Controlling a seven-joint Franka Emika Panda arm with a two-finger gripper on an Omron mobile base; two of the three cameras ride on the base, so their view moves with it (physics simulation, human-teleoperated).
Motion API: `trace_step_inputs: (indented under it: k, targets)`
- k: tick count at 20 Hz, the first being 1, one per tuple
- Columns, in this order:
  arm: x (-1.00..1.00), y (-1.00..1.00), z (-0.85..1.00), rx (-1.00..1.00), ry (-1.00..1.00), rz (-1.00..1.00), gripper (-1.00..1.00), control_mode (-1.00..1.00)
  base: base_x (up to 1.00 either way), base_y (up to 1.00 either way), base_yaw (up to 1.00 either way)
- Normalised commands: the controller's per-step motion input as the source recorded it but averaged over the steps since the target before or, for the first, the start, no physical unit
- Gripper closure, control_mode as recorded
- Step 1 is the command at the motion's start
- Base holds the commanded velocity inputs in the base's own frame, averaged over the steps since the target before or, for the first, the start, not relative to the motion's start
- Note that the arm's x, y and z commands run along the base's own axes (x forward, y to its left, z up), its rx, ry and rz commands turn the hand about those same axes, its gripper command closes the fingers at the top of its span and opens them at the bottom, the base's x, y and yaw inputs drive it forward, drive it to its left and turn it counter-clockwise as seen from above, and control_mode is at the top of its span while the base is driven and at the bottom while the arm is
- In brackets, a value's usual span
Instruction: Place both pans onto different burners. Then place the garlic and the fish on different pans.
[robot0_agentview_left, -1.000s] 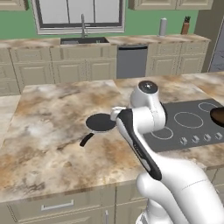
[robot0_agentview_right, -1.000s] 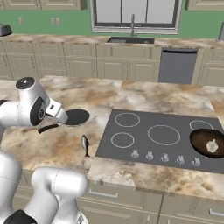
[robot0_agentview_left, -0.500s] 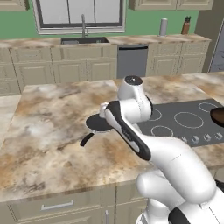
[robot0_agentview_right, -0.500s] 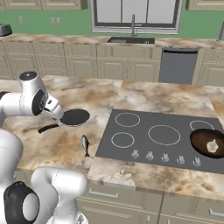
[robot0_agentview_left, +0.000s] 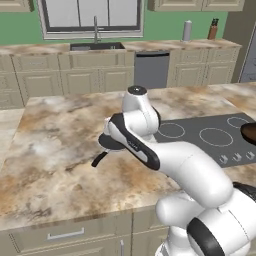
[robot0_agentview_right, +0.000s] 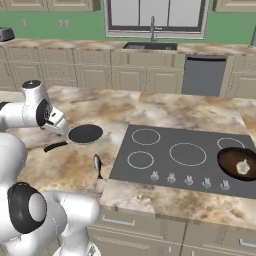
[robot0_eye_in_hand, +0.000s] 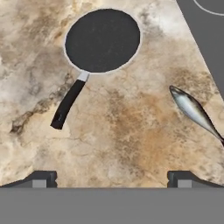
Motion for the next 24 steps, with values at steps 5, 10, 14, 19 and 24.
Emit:
trace_step_inputs:
  k: [5,10,14,19,24]
  targets:
    - [0.18,0.08,-0.34,0.0,0.0,0.0,-1.0,-1.0,0.0,0.0,0.0]
    - [0.17,0.08,-0.3,0.0,0.0,0.0,-1.0,-1.0,0.0,0.0,0.0]
    - [0.11,0.17,-0.12,0.0,0.04,0.0,-1.0,-1.0,0.0,0.0,0.0]
    - [0.06,0.15,-0.08,0.0,0.06,0.0,-1.0,-1.0,0.0,0.0,0.0]
    - [0.12,0.15,-0.17,0.0,0.01,0.0,-1.0,-1.0,0.0,0.0,0.0]
